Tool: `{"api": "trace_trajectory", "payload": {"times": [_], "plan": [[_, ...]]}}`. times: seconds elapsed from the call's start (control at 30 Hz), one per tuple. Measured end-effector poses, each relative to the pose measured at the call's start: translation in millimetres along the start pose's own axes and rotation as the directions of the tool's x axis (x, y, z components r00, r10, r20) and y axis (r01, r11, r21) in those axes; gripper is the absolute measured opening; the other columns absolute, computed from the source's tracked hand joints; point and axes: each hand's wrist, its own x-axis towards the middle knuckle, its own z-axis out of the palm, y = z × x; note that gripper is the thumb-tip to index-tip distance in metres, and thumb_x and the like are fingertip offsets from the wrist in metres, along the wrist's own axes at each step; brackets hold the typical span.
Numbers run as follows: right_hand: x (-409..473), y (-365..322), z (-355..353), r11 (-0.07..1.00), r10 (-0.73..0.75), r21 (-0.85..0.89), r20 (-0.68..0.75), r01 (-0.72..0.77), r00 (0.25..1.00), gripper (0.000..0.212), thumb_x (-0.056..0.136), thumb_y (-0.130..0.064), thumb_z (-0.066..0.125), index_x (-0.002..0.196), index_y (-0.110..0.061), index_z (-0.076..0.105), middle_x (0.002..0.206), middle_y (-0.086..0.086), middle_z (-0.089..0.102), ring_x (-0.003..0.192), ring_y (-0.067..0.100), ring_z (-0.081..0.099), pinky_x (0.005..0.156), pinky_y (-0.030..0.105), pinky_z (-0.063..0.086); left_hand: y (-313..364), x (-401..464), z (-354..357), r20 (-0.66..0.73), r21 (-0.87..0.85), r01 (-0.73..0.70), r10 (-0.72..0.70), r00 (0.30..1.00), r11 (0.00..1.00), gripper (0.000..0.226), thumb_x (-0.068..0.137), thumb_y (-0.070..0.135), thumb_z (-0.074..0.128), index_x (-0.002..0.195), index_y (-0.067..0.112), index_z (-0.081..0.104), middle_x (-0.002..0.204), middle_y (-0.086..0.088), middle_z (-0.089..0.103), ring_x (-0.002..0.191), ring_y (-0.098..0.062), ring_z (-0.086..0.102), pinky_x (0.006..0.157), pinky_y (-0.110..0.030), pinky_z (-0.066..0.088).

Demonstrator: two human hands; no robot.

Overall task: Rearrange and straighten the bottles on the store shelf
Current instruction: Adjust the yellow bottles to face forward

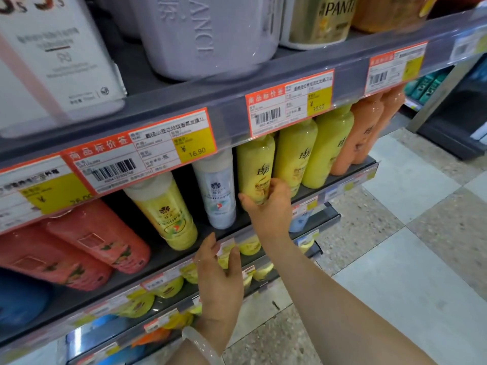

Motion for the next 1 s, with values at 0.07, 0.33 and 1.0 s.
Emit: {"api": "trace_trajectory", "payload": {"times": [0.07,0.33,1.0], "plan": [[1,-1,-2,1.0,0.003,0.018,0.028,-0.003,1.0,0.065,0.065,-0.03,0.079,0.116,-0.008,0.045,0.116,0.01,0.052,0.107,0.025,0.052,0.088,0.039,0.047,1,1,2,-0.001,-0.003,-0.01,0.01,1.0,1.0,0.052,0.087,0.015,0.058,0.134,0.003,0.038,0.131,-0.015,0.048,0.111,-0.014,0.046,0.093,-0.028,0.036],[14,23,-44,0.991,0.043,0.135,-0.115,-0.028,0.992,0.056,0.078,-0.016,0.066,0.126,-0.008,0.039,0.122,0.006,0.042,0.12,0.024,0.044,0.102,0.041,0.04,8,6,5,-0.003,-0.016,-0.053,0.053,0.999,0.998,0.05,0.087,0.014,0.058,0.132,0.003,0.04,0.127,-0.011,0.047,0.108,-0.014,0.048,0.096,-0.031,0.039],[40,35,-46,0.992,0.038,0.116,0.067,-0.045,0.997,0.058,0.072,-0.014,0.069,0.124,-0.015,0.043,0.12,0.004,0.055,0.109,0.018,0.053,0.089,0.033,0.045,-1,13,5,-0.004,0.041,-0.049,0.05,0.999,0.998,0.05,0.085,0.012,0.06,0.13,0.001,0.042,0.127,-0.016,0.048,0.109,-0.017,0.047,0.094,-0.032,0.038]]}}
